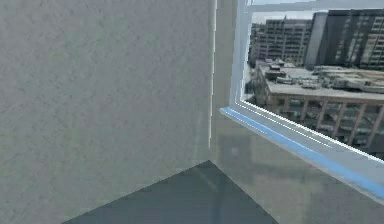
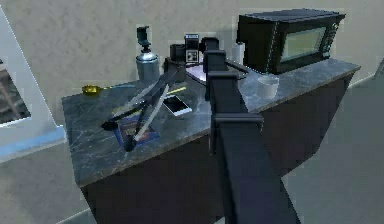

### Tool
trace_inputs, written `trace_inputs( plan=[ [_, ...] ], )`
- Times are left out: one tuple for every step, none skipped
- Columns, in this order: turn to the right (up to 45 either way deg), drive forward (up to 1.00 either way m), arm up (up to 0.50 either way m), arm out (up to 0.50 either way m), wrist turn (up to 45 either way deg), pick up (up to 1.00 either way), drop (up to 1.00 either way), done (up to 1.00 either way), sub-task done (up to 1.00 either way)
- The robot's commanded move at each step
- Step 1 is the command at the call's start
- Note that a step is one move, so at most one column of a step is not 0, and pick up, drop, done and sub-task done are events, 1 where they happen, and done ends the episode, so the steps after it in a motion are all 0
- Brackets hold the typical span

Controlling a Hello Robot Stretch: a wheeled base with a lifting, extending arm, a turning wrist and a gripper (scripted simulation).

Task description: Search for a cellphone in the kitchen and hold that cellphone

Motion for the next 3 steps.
trace_inputs(
  plan=[
    [0.0,0.00,0.00,0.00,45.0,0.00,0.00,0.00,0.00],
    [0.0,0.00,0.00,0.00,45.0,0.00,0.00,0.00,0.00],
    [0.0,0.00,0.00,0.00,33.0,0.00,0.00,0.00,0.00]
  ],
)
